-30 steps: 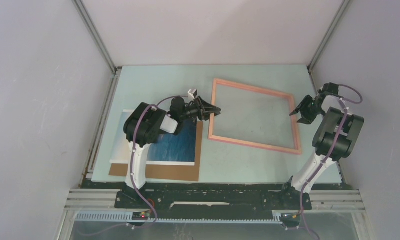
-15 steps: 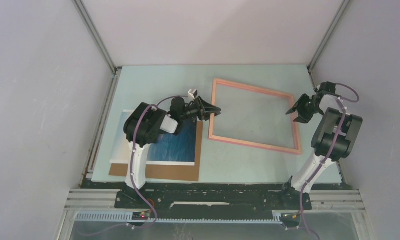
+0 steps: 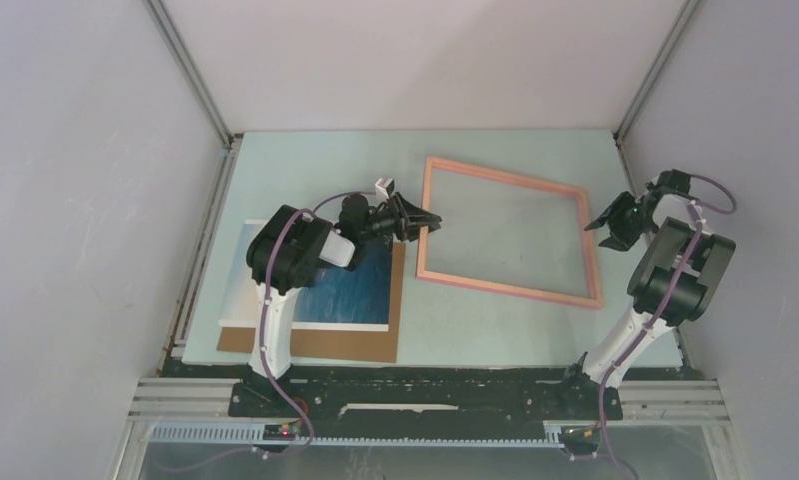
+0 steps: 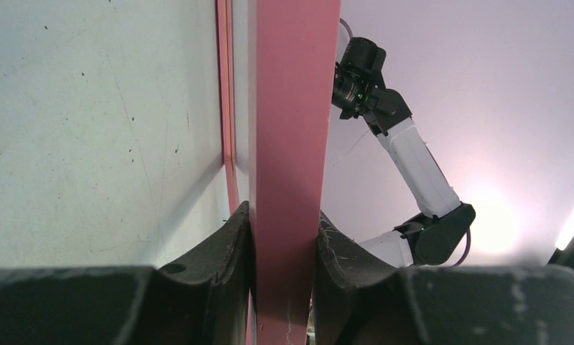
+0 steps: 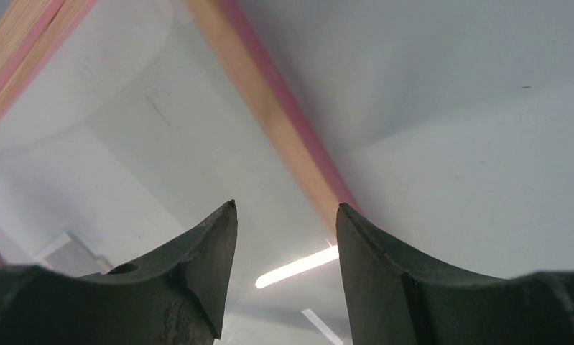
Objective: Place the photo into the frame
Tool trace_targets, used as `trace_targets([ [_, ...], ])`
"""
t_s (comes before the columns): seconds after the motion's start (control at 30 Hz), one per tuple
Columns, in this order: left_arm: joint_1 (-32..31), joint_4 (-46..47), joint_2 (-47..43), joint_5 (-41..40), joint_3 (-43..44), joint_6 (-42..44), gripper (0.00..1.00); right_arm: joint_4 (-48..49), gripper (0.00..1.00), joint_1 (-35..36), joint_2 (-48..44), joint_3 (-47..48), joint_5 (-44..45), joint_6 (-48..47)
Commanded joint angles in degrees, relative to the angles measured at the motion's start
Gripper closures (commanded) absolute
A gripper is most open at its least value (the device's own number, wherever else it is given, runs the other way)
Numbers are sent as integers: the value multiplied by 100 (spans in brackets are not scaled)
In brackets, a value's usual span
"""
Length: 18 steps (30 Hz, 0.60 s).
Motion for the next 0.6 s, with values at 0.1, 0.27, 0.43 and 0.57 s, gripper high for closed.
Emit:
trace_targets([
  [0.1, -21, 597, -97, -65, -41, -197, 99, -16, 39, 78, -19, -18, 18, 33],
  [0.27, -21, 824, -72, -91, -52, -320, 100, -47, 39, 290, 78, -42, 109, 27],
  [0.43, -30, 877, -80, -131, -41, -282, 100, -64, 39, 355, 87, -42, 79, 29],
  [0.57, -34, 909, -80, -133, -50, -267, 100, -44, 39, 379, 42, -40, 98, 46],
])
